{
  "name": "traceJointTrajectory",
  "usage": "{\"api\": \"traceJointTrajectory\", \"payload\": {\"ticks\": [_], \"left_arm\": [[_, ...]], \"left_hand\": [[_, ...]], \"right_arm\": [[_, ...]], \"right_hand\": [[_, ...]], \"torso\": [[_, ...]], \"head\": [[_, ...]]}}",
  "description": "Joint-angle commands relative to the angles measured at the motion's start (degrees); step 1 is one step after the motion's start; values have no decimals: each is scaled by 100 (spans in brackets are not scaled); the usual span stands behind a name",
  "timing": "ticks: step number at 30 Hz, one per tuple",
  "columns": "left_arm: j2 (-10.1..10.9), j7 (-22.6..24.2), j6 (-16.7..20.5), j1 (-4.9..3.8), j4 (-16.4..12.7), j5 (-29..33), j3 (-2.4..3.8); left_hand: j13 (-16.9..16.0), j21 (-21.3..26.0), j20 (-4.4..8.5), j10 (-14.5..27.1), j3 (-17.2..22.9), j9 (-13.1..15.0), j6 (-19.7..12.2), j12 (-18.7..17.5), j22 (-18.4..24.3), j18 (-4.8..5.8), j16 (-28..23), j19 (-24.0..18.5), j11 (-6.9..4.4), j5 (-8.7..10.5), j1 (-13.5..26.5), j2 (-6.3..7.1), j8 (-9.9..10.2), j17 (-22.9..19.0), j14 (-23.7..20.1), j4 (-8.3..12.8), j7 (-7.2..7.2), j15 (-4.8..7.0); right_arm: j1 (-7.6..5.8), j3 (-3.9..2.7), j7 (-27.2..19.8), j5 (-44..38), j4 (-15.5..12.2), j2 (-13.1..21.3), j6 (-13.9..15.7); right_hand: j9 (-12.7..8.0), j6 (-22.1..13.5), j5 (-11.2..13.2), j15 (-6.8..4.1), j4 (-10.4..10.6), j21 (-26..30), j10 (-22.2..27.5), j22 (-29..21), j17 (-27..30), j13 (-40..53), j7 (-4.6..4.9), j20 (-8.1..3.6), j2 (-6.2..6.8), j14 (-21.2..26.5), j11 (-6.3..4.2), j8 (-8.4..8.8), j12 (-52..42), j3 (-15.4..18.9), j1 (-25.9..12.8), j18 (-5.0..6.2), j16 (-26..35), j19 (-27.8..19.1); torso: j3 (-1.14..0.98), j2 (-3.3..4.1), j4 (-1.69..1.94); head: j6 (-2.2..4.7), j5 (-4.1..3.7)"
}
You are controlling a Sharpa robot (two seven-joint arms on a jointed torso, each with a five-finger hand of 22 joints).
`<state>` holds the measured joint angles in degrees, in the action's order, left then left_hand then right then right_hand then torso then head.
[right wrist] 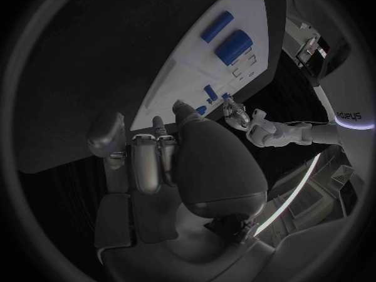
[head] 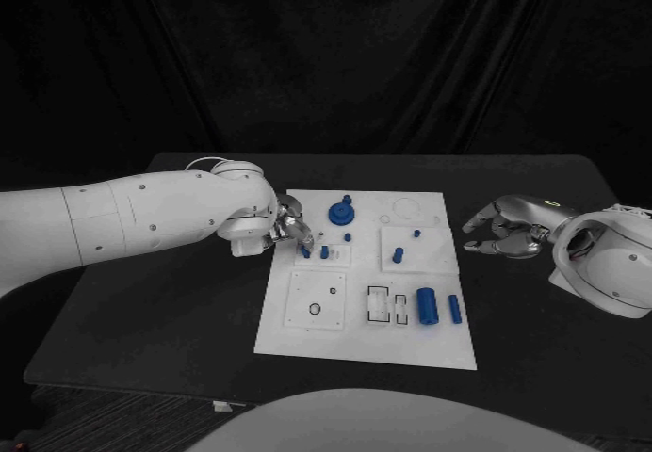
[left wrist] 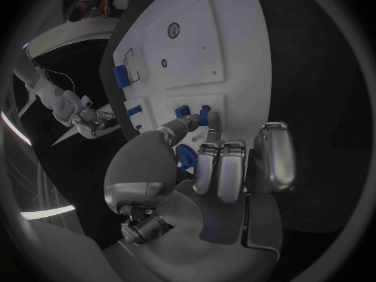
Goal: Assemble the parts on the task board
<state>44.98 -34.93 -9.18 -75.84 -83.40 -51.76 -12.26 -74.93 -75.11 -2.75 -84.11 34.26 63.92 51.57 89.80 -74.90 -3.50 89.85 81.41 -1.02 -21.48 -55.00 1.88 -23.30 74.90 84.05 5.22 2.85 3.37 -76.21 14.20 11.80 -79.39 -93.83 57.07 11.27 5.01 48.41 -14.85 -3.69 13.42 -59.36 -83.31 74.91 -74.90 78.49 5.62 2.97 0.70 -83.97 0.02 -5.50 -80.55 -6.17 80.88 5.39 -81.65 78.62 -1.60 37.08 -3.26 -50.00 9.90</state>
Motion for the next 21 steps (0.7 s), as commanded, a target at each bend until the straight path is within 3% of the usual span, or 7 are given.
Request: {"api": "traceJointTrajectory", "payload": {"ticks": [1, 11, 12, 13, 15, 19, 21], "left_arm": [[-16, 149, 49, 33, -18, 37, -7], [-9, 179, -12, 36, -18, 37, -7], [-10, 182, -32, 36, -20, 37, -7], [-11, 187, -57, 37, -23, 37, -7], [-13, 194, -88, 37, -29, 37, -7], [-16, 200, -153, 39, -39, 37, -7], [-19, 198, -203, 40, -37, 37, -7]], "left_hand": [[-1507, 29, 12, -589, 418, 3, -40, 20, -996, -30, 15, -14, -19, 16, 1, -42, -22, 1510, 595, 371, -20, 44], [-1507, 44, 7, -589, 436, 16, -72, 20, -994, -32, 15, -22, -14, 52, -22, -47, -26, 1510, 595, 419, -16, 37], [-1507, 53, 4, -589, 428, 19, -84, 20, -993, -33, 15, -28, -11, 144, -20, -54, -26, 1510, 595, 426, -15, 33], [-1507, 63, -4, -589, 391, 3, -104, 20, -993, -33, 15, -34, -6, 419, -1, -83, -6, 1510, 595, 408, -20, 28], [-1507, 72, -8, -589, 344, -16, -112, 20, -992, -34, 15, -38, -2, 513, 24, -94, 15, 1510, 595, 379, -13, 23], [-1507, 106, -51, -589, -195, -154, -114, 20, -987, -34, 15, -56, 47, 1244, 185, -108, 147, 1510, 595, 100, 39, -16], [-1507, 125, -66, -589, -457, -218, -121, 20, -984, -39, 15, -64, 71, 1436, 165, -116, 209, 1510, 595, 10, 67, -36]], "right_arm": [[18, -2, 61, -21, -6, 2, -45], [21, -2, 66, -21, -10, 8, -57], [21, -2, 66, -21, -11, 9, -59], [21, -2, 67, -21, -11, 9, -61], [21, -2, 68, -21, -12, 8, -63], [22, -2, 70, -21, -12, 6, -65], [22, -2, 71, -21, -12, 6, -66]], "right_hand": [[-10, 34, -40, 21, -14, 22, 51, 732, -592, 73, -1, -3, 0, -292, -7, 27, 18, -18, 57, 37, 37, -11], [-12, 41, -46, 22, -16, 29, 54, 732, -593, 70, 0, -1, 3, -291, -6, 27, 21, -23, 63, 37, 38, -13], [-12, 41, -46, 22, -16, 29, 54, 732, -593, 70, 0, -1, 3, -291, -6, 27, 21, -23, 63, 37, 38, -13], [-12, 41, -46, 22, -16, 29, 54, 732, -593, 70, 0, -1, 3, -291, -6, 27, 21, -23, 63, 37, 38, -13], [-12, 41, -46, 22, -16, 29, 54, 732, -593, 70, 0, -1, 3, -291, -6, 27, 21, -23, 63, 37, 38, -13], [-12, 41, -46, 22, -16, 29, 54, 732, -593, 70, 0, -1, 3, -291, -6, 27, 21, -23, 63, 37, 38, -13], [-12, 44, -47, 23, -17, 34, 53, 731, -590, 73, -1, -1, 6, -290, -6, 27, 19, -24, 64, 38, 40, -14]], "torso": [[0, 4, -6], [-4, 8, 3], [-5, 6, 4], [-5, 7, 5], [-4, 4, 4], [-4, 2, -2], [-2, 1, -4]], "head": [[0, 8], [0, 5], [0, 7], [0, 7], [0, 7], [0, 9], [0, 13]]}}
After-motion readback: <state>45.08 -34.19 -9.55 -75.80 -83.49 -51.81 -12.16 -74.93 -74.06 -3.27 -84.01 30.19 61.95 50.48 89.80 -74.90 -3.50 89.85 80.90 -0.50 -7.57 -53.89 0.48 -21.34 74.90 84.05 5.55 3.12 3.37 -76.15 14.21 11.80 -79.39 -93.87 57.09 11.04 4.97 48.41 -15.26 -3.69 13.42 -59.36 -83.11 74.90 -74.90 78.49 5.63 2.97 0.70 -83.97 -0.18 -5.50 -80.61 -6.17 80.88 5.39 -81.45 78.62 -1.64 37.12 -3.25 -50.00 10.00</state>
